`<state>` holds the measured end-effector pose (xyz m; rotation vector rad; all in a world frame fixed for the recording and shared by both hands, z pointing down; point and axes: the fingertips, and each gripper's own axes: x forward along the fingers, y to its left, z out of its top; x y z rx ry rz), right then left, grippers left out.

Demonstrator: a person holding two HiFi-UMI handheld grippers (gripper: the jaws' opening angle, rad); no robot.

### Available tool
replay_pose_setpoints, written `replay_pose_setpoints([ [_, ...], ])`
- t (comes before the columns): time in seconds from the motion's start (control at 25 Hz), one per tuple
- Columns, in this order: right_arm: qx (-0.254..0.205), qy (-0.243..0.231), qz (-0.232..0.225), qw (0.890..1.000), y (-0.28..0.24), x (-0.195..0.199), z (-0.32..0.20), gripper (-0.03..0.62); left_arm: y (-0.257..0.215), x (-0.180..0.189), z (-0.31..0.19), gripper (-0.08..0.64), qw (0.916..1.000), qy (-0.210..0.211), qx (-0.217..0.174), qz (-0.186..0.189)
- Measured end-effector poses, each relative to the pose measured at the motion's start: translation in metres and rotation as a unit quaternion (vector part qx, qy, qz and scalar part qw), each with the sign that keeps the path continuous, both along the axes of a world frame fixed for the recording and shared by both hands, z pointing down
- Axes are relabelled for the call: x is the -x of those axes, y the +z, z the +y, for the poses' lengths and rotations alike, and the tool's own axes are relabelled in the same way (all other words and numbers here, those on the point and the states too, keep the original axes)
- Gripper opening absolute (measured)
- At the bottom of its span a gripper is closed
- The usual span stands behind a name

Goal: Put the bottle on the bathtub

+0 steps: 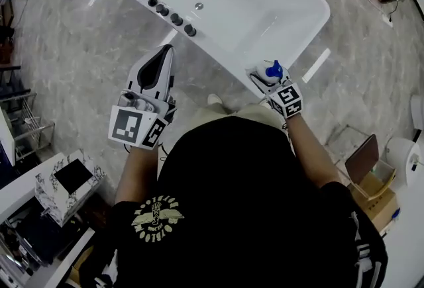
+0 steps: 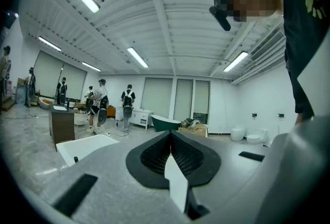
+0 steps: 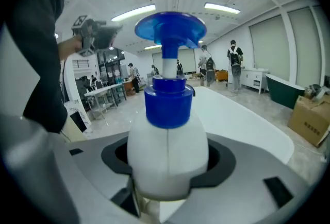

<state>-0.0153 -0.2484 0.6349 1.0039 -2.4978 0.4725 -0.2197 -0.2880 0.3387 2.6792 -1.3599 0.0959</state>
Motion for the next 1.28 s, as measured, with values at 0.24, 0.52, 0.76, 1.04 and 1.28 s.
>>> replay_pose_setpoints([
  [0.24,0.030,0.020,0.096,0.995,0.095,0.007,0.000,0.264,-0.003,0.035,-0.002,0.008,0.9994,0.001,-0.001,-0.035],
  [0.52,0.053,-0.015,0.109,0.993,0.149,0.031,0.006,0.264,0.011,0.052,0.026,0.008,0.9943,-0.005,0.005,-0.107],
  [0.76,0.044,-0.014,0.137,0.990,0.173,0.038,-0.009,0.264,0.031,0.051,0.049,0.008,0.9930,0.001,0.048,-0.107],
  [1.04,0.031,-0.042,0.162,0.985,0.198,0.046,-0.004,0.264,0.038,0.053,0.050,0.008,0.9915,0.000,0.054,-0.119],
  [1.28,0.039,-0.064,0.164,0.984,0.206,0.045,0.009,0.264,0.045,0.056,0.048,0.008,0.9916,-0.005,0.062,-0.113],
])
